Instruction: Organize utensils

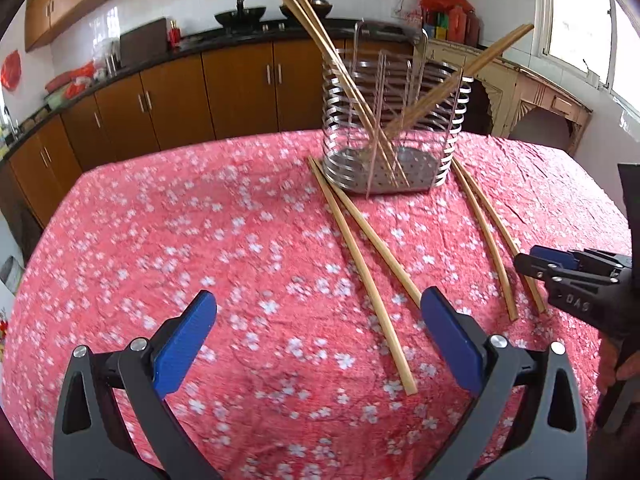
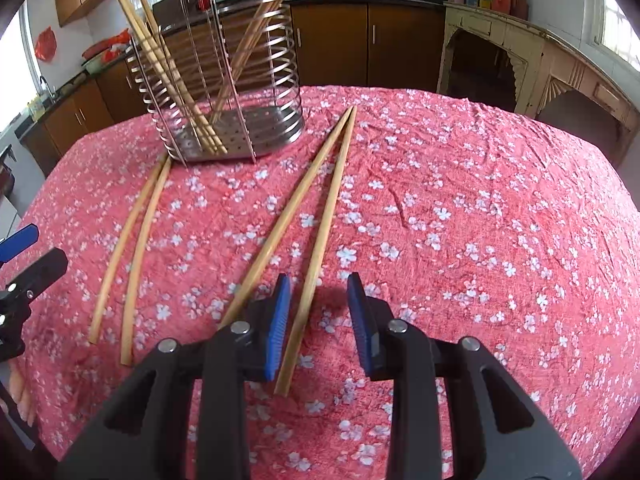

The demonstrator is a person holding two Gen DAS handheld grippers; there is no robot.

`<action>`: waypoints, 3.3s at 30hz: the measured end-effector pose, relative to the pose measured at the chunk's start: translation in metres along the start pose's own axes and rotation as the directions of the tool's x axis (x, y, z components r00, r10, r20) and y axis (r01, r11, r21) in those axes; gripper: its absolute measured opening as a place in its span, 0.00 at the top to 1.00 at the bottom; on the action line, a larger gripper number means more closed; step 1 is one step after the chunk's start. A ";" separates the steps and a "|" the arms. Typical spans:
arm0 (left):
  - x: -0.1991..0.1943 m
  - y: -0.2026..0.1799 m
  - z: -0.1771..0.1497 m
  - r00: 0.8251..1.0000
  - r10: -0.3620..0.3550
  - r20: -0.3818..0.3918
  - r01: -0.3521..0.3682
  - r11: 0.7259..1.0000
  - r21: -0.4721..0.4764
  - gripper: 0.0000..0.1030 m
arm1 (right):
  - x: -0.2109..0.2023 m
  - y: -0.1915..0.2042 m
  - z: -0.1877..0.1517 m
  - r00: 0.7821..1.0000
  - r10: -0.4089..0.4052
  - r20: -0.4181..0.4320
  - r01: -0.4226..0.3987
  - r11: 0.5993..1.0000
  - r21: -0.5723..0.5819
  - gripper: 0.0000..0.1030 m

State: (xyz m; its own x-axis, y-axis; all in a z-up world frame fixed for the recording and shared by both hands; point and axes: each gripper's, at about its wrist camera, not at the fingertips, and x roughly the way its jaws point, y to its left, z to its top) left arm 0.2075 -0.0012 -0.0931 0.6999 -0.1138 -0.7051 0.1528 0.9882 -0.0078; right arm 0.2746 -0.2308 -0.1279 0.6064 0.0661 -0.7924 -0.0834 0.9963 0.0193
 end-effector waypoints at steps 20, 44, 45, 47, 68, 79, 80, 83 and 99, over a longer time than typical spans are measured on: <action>0.043 -0.009 0.009 0.987 0.080 -0.140 -0.079 0.997 0.014 0.85 | -0.003 -0.069 0.002 0.987 -0.159 0.011 0.156 0.975 0.157 0.93; 0.020 0.044 -0.008 0.993 -0.017 -0.115 0.001 0.990 -0.139 0.79 | 0.001 -0.085 0.006 0.979 -0.205 0.018 0.199 0.966 0.166 0.92; 0.020 0.038 -0.008 0.993 -0.020 -0.120 0.005 0.992 -0.127 0.79 | 0.002 -0.086 0.006 0.979 -0.202 0.018 0.196 0.966 0.168 0.92; 0.019 0.029 -0.008 0.992 0.030 -0.123 -0.039 0.997 -0.070 0.76 | 0.002 -0.087 0.006 0.980 -0.197 0.018 0.191 0.967 0.171 0.92; 0.020 0.072 -0.008 0.992 0.034 -0.123 -0.053 0.987 -0.153 0.11 | 0.003 -0.093 0.007 0.982 -0.190 0.018 0.183 0.965 0.188 0.69; 0.024 0.072 -0.009 0.992 0.021 -0.128 -0.041 0.987 -0.158 0.02 | 0.005 -0.098 0.006 0.983 -0.182 0.009 0.176 0.962 0.208 0.48; 0.024 0.072 -0.009 0.992 0.021 -0.128 -0.041 0.987 -0.159 0.02 | 0.005 -0.097 0.006 0.984 -0.180 0.010 0.174 0.962 0.209 0.47; 0.024 0.072 -0.009 0.992 0.021 -0.128 -0.041 0.986 -0.159 0.02 | 0.005 -0.096 0.006 0.984 -0.178 0.010 0.173 0.963 0.208 0.46; 0.006 0.063 -0.025 0.996 -0.008 -0.089 -0.010 0.981 -0.194 0.27 | -0.015 -0.085 -0.017 0.991 -0.132 0.026 0.126 0.977 0.171 0.74</action>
State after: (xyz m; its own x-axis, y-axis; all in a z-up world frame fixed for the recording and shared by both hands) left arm 0.2037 0.0629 -0.1161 0.6337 -0.1117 -0.7654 0.0075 0.9904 -0.1384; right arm 0.2592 -0.3172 -0.1286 0.6325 -0.0644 -0.7719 0.1295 0.9913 0.0234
